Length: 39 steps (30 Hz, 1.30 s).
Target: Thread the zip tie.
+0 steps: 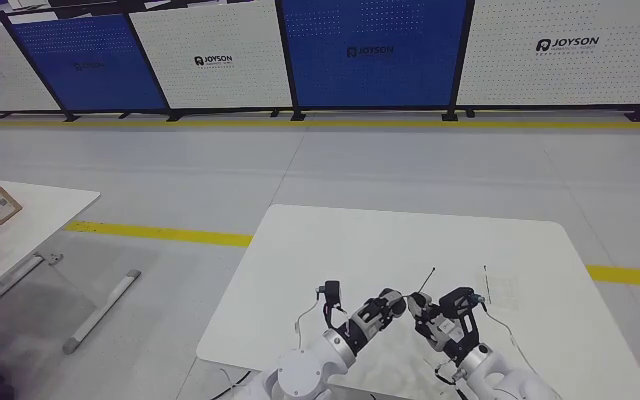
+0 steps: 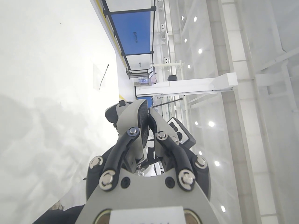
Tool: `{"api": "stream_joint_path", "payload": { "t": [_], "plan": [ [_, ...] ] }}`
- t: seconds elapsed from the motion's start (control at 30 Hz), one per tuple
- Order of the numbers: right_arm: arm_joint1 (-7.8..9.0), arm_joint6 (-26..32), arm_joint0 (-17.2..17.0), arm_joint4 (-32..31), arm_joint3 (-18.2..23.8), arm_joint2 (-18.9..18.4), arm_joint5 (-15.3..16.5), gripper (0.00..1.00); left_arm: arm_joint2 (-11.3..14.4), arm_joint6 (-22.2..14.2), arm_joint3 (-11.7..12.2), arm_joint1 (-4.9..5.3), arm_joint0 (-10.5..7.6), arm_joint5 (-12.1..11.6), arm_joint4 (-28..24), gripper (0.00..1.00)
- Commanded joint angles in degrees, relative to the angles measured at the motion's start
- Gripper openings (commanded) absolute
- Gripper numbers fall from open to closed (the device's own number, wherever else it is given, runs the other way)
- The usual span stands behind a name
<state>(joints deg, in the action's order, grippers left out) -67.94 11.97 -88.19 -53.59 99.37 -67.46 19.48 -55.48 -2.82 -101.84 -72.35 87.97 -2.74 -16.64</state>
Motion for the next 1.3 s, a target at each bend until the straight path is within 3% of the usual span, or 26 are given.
{"api": "stream_joint_path", "payload": {
  "t": [0.0, 0.57, 0.67, 0.8, 0.93, 1.27],
  "plan": [
    [0.15, -0.4, -0.1, 0.2, -0.1, -0.1, 0.0, 0.3, 0.0, 0.1, 0.2, -0.02, -0.04, 0.0, -0.1, 0.0],
    [1.33, -2.7, -1.1, 0.9, 1.3, -0.8, 0.0, 0.29, 0.3, 0.4, 0.6, -0.14, 0.05, -0.4, 0.8, 0.0],
    [1.45, -2.8, -1.1, 0.9, 1.4, -0.7, 0.0, 0.2, 0.3, 0.5, 0.6, -0.15, 0.07, -0.4, 0.9, 0.0],
    [1.56, -2.3, -0.9, 1.1, 1.3, -0.6, 0.0, 0.18, 0.4, 0.3, 0.6, -0.14, 0.22, -0.6, 1.3, 0.0],
    [1.59, -2.2, -0.6, 1.2, 1.2, -0.4, 0.0, 0.0, 0.4, 0.3, 0.5, -0.14, 0.37, -0.8, 1.5, 0.0],
    [1.64, -2.1, -0.5, 0.7, 1.0, 0.0, 0.0, 0.0, 0.3, 0.4, 0.5, -0.17, 0.5, -1.1, 1.4, 0.0]
  ]
}}
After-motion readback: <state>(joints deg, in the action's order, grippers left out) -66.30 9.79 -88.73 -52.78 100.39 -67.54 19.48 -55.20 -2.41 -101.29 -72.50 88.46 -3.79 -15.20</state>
